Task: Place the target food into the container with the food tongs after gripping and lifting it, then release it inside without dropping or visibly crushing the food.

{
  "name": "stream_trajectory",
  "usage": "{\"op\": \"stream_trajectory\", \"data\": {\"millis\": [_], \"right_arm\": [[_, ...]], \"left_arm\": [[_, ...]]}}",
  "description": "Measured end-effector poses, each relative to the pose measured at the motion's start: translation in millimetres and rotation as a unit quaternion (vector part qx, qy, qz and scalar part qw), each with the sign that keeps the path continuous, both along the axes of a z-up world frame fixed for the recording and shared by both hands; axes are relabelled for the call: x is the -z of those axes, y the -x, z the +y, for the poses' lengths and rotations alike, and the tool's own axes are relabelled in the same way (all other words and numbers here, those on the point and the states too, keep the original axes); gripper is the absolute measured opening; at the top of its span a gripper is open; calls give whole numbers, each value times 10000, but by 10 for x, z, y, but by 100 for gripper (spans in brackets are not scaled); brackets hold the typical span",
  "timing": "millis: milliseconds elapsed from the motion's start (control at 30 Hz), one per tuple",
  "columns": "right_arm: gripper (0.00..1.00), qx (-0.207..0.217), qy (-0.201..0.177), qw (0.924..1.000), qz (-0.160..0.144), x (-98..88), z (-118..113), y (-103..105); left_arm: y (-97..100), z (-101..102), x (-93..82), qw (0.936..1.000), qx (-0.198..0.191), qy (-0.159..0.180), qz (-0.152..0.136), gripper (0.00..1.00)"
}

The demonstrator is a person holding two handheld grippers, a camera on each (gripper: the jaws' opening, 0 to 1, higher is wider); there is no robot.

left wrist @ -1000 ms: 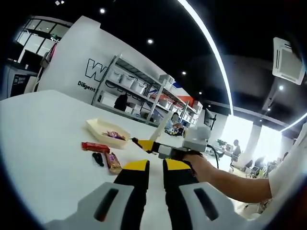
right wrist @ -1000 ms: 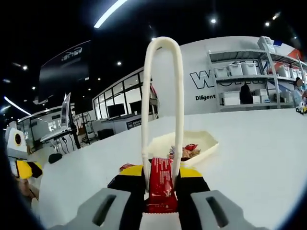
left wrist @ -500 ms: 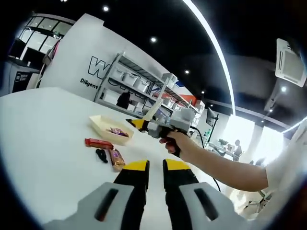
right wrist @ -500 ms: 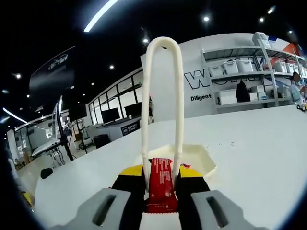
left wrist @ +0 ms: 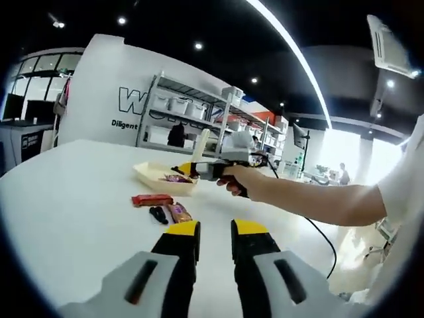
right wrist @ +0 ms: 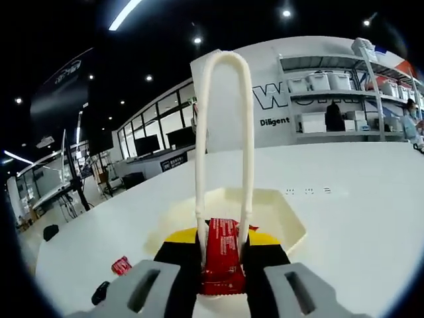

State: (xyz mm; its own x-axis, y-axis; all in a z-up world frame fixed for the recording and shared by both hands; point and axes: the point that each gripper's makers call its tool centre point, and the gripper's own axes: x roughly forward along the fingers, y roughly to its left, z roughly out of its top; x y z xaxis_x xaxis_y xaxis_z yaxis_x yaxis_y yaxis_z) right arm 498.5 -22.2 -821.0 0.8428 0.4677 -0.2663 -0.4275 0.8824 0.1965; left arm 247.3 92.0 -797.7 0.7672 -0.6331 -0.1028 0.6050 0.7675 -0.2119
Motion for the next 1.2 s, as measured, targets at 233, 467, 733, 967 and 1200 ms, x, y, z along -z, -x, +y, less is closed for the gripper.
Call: {"op": "stream_trajectory", "data": {"millis": [233, 467, 733, 967, 1200], "right_arm": [[18, -1, 93, 10000, 5, 22, 1, -7], [19, 139, 261, 9996, -38, 47, -73, -92], [19, 89, 640, 9978, -177, 102, -59, -142], [21, 114, 528, 9983, -232, 90, -49, -153], [22, 163, 306, 9992, -214, 64, -66, -166]], "left_arm": [[-73, 107, 46, 9987, -281, -359, -220, 57], [-72, 255, 95, 9977, -491, -446, -170, 73], [-8, 323, 125, 9978, -503, -416, -129, 66], [-11, 409, 161, 9976, -595, -347, -12, 65], [9, 454, 217, 9975, -648, -259, 81, 63]]}}
